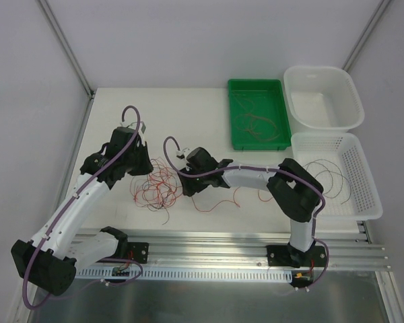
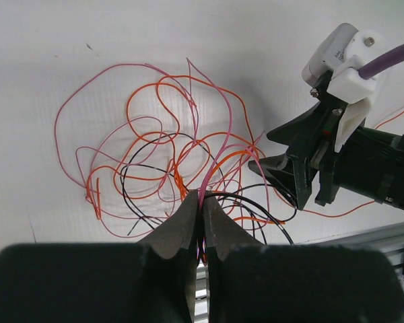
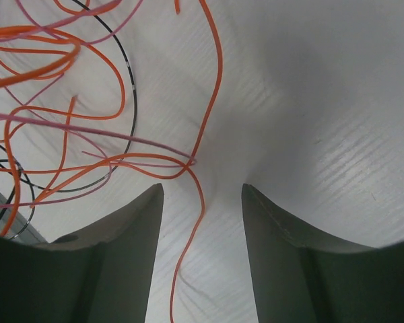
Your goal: Untangle the cables
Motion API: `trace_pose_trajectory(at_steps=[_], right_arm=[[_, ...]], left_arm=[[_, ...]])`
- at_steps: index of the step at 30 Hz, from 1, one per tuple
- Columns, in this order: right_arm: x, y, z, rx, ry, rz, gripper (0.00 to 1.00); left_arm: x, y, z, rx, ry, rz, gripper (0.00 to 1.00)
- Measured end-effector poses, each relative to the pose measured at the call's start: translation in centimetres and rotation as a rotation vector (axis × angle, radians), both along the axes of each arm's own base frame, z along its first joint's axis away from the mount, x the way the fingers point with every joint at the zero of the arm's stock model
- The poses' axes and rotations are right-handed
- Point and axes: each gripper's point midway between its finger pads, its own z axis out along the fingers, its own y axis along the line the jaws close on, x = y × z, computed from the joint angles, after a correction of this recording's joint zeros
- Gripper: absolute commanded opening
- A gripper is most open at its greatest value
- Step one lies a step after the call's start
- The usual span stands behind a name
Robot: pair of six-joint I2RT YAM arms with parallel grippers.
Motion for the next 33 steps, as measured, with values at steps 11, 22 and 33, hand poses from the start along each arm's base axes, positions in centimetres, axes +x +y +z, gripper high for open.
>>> trace_pose_trajectory(at_steps=[11,22,33], right_arm=[[-0.2,2.2,-0.7,-0.016,-0.069,0.064,0.32],[-0.8,0.7,-0.9,-0.044,-0.105,0.058,0.01],[-1.8,-6.8,9.2,-0.090,-0.256,0.027,0.01]], left_arm=[[0.0,0.1,0.1,0.001,-0.006,0.002,0.00],[0.4,1.7,-0.3,0.079,-0.027,0.040,0.00],[1.3,8.9,-3.7,0.213,0.063,0.267,0.00]])
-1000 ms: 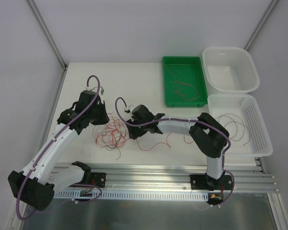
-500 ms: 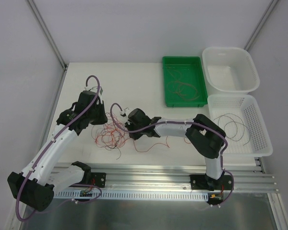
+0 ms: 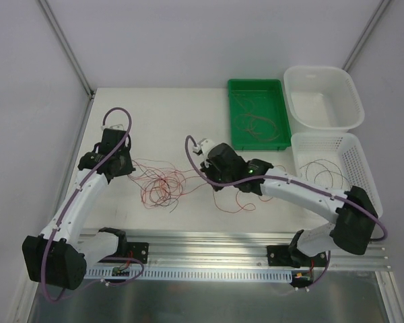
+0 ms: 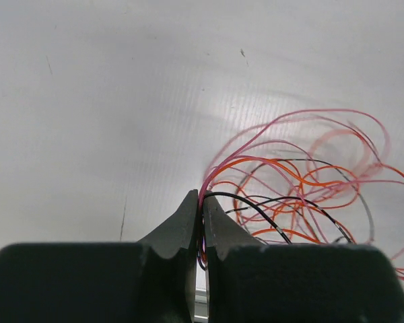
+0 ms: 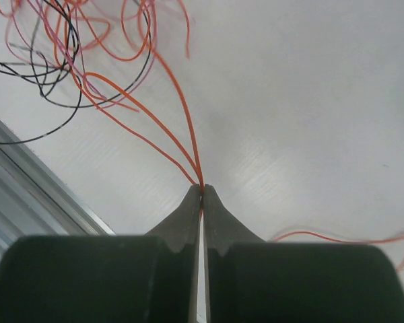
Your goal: Untangle the cables
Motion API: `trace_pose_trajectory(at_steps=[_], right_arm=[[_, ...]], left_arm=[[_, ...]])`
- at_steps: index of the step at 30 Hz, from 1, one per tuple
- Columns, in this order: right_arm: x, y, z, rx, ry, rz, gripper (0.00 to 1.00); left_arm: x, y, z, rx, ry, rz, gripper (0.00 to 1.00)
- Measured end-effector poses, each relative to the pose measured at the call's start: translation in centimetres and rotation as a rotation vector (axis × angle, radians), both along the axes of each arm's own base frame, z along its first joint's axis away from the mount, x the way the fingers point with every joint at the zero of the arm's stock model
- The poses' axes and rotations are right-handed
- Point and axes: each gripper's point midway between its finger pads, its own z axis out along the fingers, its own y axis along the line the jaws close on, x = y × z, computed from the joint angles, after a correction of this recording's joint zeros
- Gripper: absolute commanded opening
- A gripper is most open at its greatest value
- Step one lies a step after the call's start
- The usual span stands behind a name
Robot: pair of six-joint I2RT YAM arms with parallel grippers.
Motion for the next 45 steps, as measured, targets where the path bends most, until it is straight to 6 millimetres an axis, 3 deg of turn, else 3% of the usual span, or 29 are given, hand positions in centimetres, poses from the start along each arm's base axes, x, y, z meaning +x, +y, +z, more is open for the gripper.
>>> trace_pose_trajectory(at_steps=[5,12,14,16,19,21,23,25,27,33,37,45], right_arm=[[1.9,-4.0,6.4,0.057,-0.100,-0.087,0.01],[3.9,-12.6,14.6,0.219,-0.256,-0.348,0.01],[3.9,-14.1,16.1,0.271,-0.283,-0.397,0.01],[3.6,-14.2,16.4,0.306,-0.273,-0.402,0.01],[3.8,-12.6,13.7,0.303,-0.188,-0.383,0.01],[3.9,-11.5,10.3,0.271,-0.097,-0.380,0.16],[3.7,-10.6,5.7,0.206,0.027,-0.387,0.34],[3.2,-10.1,1.6,0.139,0.132,-0.397,0.44],[2.5,-9.9,-1.1,0.085,0.199,-0.404,0.50],[0.7,-7.7,-3.2,-0.017,0.218,-0.333,0.60],[-0.3,-6.0,-4.0,-0.067,0.211,-0.287,0.62],[0.2,-8.7,-7.2,-0.269,0.191,-0.368,0.62]], left_arm=[[0.2,1.1,-1.0,0.050,0.037,0.035,0.00],[-0.2,2.4,-2.5,0.088,0.085,0.077,0.00],[-0.1,2.4,-2.5,0.088,0.083,0.077,0.00],[-0.1,2.4,-2.5,0.087,0.084,0.076,0.00],[-0.1,2.3,-2.5,0.087,0.085,0.076,0.00],[-0.1,2.3,-2.5,0.087,0.084,0.076,0.00],[0.0,2.4,-2.6,0.087,0.081,0.077,0.00],[-0.1,2.4,-2.6,0.088,0.078,0.078,0.00],[-0.2,2.6,-2.6,0.094,0.074,0.082,0.00],[-0.2,3.2,-1.6,0.115,0.026,0.106,0.00],[-0.1,3.2,-1.5,0.116,0.018,0.107,0.00],[-0.1,3.2,-1.5,0.117,0.016,0.108,0.00]])
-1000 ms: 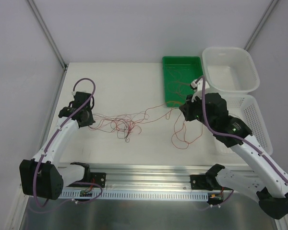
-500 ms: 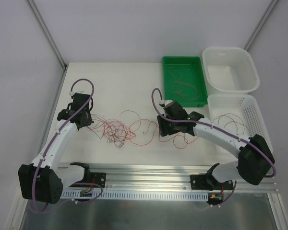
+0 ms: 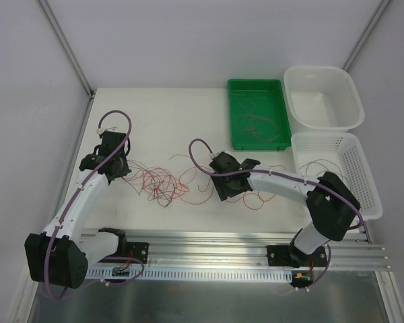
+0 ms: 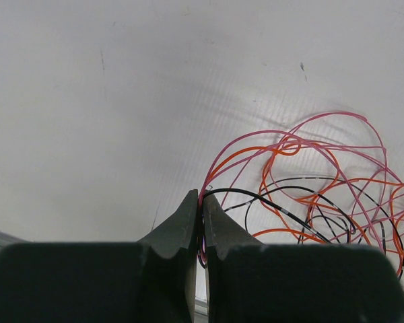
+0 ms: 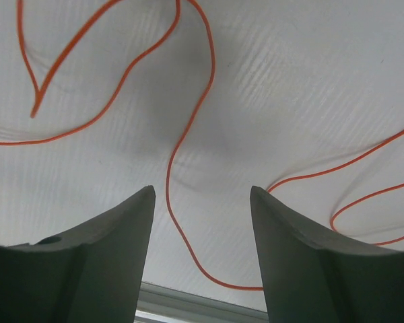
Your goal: Untangle the cables
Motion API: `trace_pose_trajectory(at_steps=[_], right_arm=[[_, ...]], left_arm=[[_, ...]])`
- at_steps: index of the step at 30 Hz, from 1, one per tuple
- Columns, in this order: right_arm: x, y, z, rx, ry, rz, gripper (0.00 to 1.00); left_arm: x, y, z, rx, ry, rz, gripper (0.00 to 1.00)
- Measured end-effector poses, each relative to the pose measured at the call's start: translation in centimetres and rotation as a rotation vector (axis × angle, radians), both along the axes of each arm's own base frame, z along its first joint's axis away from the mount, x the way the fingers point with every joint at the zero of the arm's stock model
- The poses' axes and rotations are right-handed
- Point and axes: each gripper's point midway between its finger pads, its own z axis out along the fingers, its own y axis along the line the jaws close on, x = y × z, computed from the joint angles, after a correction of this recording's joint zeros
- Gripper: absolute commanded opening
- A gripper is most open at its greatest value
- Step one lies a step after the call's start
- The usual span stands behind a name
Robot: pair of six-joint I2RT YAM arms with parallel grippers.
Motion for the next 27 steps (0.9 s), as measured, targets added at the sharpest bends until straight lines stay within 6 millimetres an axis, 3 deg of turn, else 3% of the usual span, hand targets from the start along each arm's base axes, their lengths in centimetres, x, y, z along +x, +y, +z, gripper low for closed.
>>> trace_pose_trajectory(at_steps=[6,15,18,20,22,25,27], right_arm=[[-0.7,-0.1,-1.3,-0.039,0.036,0.015,0.57],[-1.5,1.0,-2.6,-0.028,0.081,0.051,0.38],[-1.5,1.1,-2.8,-0.030,0.081,0.051,0.24],[-1.6,0.9,-3.0,-0.035,0.083,0.053,0.07],[-1.7,0.7,-3.1,-0.041,0.085,0.051,0.01],[-1.7,0.2,-2.1,-0.046,0.069,0.048,0.01],[-1.5,-0.3,0.2,-0.033,0.026,0.051,0.01]], left_arm=[[0.0,0.0,0.0,0.000,0.000,0.000,0.00],[0.0,0.0,-0.1,0.000,0.001,0.000,0.00],[0.0,0.0,-0.1,0.000,0.002,0.000,0.00],[-0.1,0.0,-0.1,0.001,0.003,0.000,0.00],[-0.1,0.0,-0.2,0.001,0.004,0.000,0.00],[-0.1,0.0,-0.2,0.001,0.004,0.001,0.00],[-0.1,0.1,-0.2,0.003,0.004,0.001,0.00]])
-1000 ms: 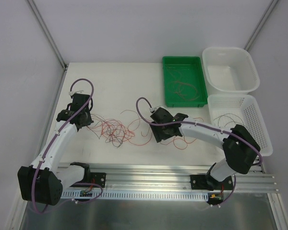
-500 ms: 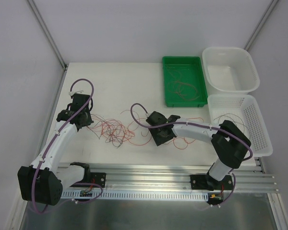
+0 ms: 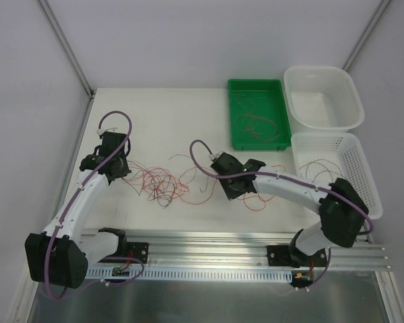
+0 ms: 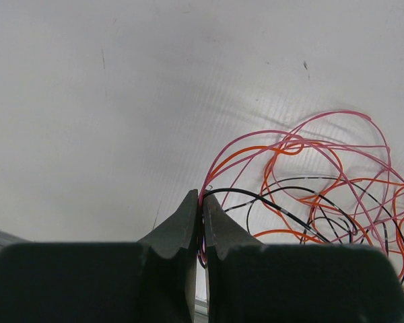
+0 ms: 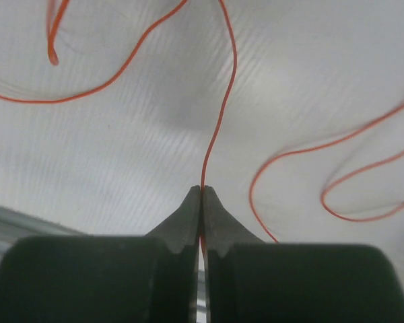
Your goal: Untangle the cables
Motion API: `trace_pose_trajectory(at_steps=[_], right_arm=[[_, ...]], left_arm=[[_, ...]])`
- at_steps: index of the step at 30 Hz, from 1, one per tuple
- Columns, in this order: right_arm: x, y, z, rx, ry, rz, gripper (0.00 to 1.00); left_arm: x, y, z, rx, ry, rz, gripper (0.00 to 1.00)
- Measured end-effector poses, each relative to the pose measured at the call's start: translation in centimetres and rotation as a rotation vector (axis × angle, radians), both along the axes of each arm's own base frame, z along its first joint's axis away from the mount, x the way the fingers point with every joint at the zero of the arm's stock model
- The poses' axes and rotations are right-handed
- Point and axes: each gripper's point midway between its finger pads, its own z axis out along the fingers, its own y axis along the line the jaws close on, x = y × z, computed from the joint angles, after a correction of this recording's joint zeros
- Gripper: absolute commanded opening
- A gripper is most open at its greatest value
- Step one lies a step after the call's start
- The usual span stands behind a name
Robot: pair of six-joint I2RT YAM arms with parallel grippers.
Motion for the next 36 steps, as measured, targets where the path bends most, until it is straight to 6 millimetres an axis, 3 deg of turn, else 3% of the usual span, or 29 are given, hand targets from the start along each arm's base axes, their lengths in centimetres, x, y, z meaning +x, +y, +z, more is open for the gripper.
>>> trace_pose_trajectory(at_steps=[2,6,9,11,15,18,23,28,32,36], right_arm=[[0.5,-0.3,3.6,0.033,-0.065,0.005,0.01],[2.8,-0.5,15.3,0.224,-0.316,-0.012,0.01],[3.8,-3.7,23.8,0.370,-0.518,-0.095,0.01],[3.7,-6.9,27.0,0.423,-0.617,-0.169,0.01],[3.0,-11.4,29.2,0.456,-0.718,-0.278,0.01],[3.3,-12.1,27.1,0.416,-0.693,-0.307,0.01],[3.8,-12.2,18.6,0.277,-0.520,-0.342,0.01],[2.9,-12.9,10.3,0.177,-0.344,-0.395,0.01],[2.3,-13.3,5.8,0.129,-0.255,-0.443,0.02],[2.2,-13.2,2.2,0.107,-0.181,-0.484,0.14]], left_arm=[[0.0,0.0,0.0,0.002,0.000,0.001,0.00],[0.0,0.4,0.1,0.015,-0.002,0.013,0.00],[0.0,0.8,0.1,0.023,-0.003,0.028,0.00],[-0.1,1.0,0.0,0.030,-0.002,0.034,0.00],[-0.1,1.3,0.1,0.036,-0.003,0.046,0.00],[-0.1,1.4,0.1,0.036,-0.003,0.050,0.00],[-0.1,1.4,0.1,0.034,-0.003,0.049,0.00],[-0.1,1.1,0.0,0.018,-0.001,0.039,0.00],[0.0,0.6,-0.1,-0.004,0.001,0.023,0.00],[0.0,0.1,-0.2,-0.024,0.003,0.007,0.00]])
